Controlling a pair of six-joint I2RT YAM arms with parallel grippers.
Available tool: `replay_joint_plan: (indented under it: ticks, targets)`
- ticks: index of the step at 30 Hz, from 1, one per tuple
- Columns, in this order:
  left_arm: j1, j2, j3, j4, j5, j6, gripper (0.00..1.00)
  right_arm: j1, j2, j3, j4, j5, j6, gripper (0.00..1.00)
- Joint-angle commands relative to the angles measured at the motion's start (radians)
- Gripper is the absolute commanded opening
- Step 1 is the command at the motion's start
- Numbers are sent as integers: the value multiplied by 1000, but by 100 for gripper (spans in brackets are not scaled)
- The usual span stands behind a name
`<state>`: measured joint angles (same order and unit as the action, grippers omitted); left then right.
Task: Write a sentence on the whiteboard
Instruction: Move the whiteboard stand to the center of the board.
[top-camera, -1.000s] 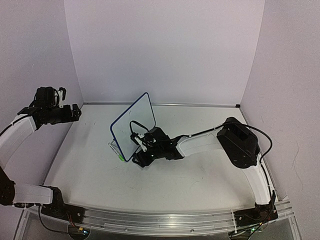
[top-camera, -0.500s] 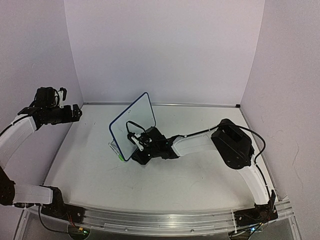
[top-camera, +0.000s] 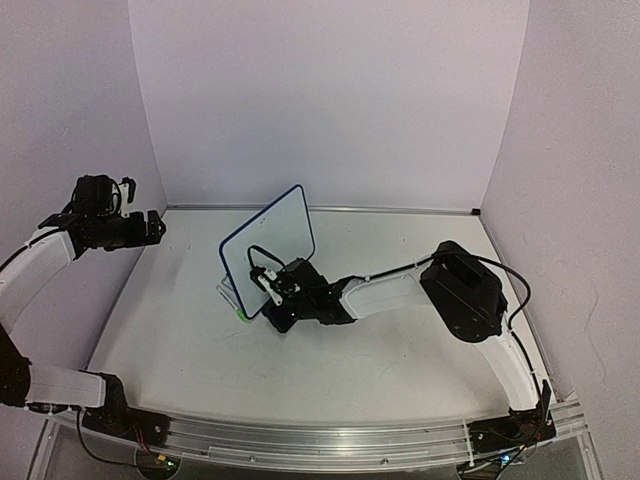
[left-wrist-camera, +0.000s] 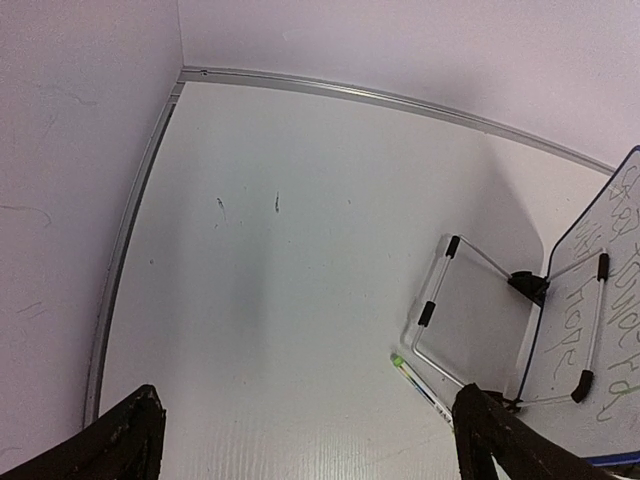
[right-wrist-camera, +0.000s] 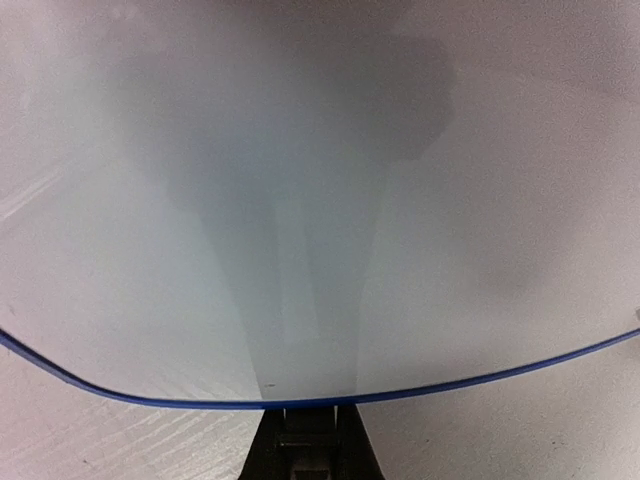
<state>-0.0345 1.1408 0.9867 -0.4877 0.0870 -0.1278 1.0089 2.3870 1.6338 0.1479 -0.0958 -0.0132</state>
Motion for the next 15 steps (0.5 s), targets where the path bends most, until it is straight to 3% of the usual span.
replay_joint_plan:
  ticks: [1,7,15]
  targets:
    - [0,-2,12,20,18,-4,99,6,-40,-68,-3,142,125,0]
    - [0,-2,10,20,35,-13,99,37,-84,-130,-19,381,241,0]
    - [0,-7,7,23,56,-23,99,53,-86,-98,-216,641,431,0]
